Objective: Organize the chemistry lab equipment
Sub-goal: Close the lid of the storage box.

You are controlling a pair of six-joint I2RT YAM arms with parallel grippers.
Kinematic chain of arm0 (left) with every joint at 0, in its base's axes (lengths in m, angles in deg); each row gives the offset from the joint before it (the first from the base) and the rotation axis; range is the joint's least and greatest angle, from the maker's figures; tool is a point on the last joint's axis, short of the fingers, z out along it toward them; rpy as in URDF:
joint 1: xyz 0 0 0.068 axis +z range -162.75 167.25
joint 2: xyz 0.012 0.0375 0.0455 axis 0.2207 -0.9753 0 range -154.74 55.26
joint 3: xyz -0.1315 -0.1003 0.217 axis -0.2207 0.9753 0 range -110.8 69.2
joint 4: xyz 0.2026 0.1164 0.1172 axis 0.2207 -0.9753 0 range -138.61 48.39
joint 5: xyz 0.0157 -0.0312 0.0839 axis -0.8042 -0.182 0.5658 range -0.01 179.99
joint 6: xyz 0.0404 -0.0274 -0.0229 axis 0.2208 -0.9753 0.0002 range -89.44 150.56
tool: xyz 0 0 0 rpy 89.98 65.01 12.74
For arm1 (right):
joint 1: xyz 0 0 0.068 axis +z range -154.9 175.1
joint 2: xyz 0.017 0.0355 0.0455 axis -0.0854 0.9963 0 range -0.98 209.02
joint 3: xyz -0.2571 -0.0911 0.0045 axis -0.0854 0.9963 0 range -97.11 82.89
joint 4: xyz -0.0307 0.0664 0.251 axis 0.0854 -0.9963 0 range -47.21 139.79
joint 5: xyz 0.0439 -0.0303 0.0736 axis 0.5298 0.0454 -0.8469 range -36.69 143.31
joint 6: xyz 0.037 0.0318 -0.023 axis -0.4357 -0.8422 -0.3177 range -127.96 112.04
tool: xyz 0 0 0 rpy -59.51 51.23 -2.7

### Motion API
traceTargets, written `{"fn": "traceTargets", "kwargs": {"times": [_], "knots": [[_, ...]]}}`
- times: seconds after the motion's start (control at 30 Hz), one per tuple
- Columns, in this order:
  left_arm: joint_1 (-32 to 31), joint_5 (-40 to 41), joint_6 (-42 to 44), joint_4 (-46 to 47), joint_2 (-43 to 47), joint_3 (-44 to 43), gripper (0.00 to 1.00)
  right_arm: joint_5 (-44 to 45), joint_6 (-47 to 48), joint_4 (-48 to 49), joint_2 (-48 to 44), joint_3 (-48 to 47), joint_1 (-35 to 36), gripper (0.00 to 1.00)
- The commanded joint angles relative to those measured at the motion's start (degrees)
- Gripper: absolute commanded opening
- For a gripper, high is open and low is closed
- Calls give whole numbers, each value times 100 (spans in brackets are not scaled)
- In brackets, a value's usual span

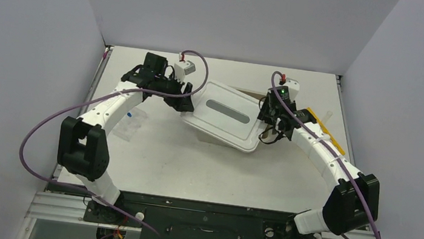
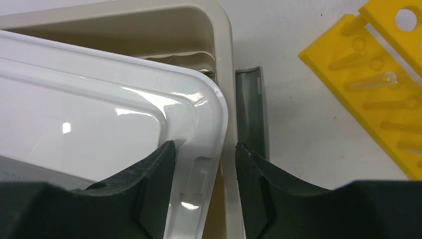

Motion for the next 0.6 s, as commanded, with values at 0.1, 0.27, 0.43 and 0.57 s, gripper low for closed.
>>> {"fn": "traceTargets", "kwargs": {"times": [0.1,0.27,0.43,0.57], "knots": [[-225,-282,-181,180,464,-4,60,81,294,103,194,-279,-292,43],[-294,-334,-302,159,478,-49,60,47,349,166,309,-311,-362,42],[-325,-368,-315,165,489,7,60,-31,403,224,466,-445,-481,42],[-381,-382,-353,214,508,97,60,-59,411,265,670,-606,-549,41]]}}
